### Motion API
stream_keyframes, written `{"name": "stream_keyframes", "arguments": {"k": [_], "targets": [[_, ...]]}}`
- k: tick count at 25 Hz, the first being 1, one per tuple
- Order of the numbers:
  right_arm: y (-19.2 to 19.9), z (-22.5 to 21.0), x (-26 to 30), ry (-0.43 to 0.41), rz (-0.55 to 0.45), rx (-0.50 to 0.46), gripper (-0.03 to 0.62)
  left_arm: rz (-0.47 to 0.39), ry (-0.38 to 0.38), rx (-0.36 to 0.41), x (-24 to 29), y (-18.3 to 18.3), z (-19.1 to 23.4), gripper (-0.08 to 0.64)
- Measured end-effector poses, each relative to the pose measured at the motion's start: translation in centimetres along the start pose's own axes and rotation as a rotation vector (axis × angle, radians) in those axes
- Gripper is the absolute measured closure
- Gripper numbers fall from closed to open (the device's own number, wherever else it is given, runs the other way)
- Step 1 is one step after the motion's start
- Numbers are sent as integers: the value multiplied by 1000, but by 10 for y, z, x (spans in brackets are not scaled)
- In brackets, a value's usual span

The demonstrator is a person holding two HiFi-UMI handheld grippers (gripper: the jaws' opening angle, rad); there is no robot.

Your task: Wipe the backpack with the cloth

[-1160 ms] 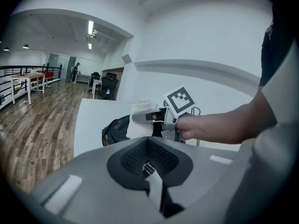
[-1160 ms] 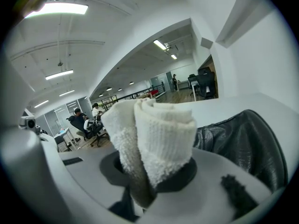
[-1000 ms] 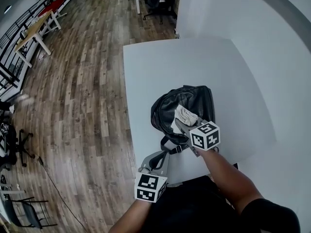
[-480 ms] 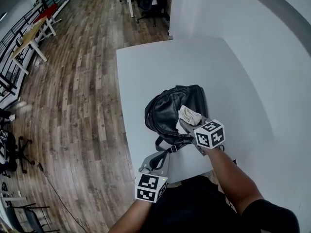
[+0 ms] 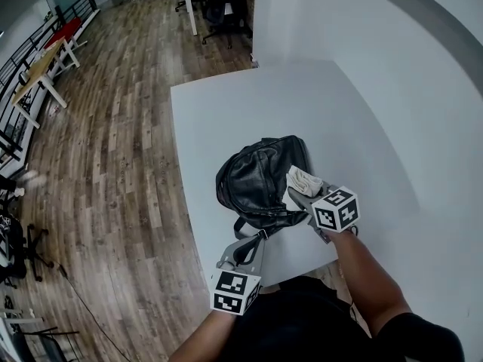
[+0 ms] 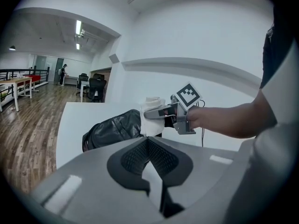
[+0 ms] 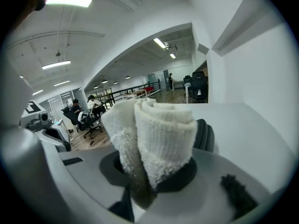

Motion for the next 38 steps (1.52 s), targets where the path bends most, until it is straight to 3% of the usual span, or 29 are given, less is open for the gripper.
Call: {"name": "stream_keyframes", "arguments": {"k": [10,20,28,33,38], "targets": [[1,-16,-34,87,-26,-19,506,-15,38,17,2,-6,-9,554],[14,-18,-66,255,-68,-4,506,-24,71,37,-21,-2,-8,554],[19,-1,-106,389,-185,73,506,-14,99,54,-42,4,-7,554],[21,40,-120,325,-269,137,506,-17,123,37,-46,6,-9,554],[24,102,-113,139,-259,96,505,-36,131,-28,-52,1,-11,554]]}}
Point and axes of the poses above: the fingertips, and each gripper's own axes: x forward along the fingers, z to its left, y out of its underside, the point moved 5 cm from there along -x, backward along the fingers, and after that the axes turned 3 degrees about y, right-handed, at the moved point
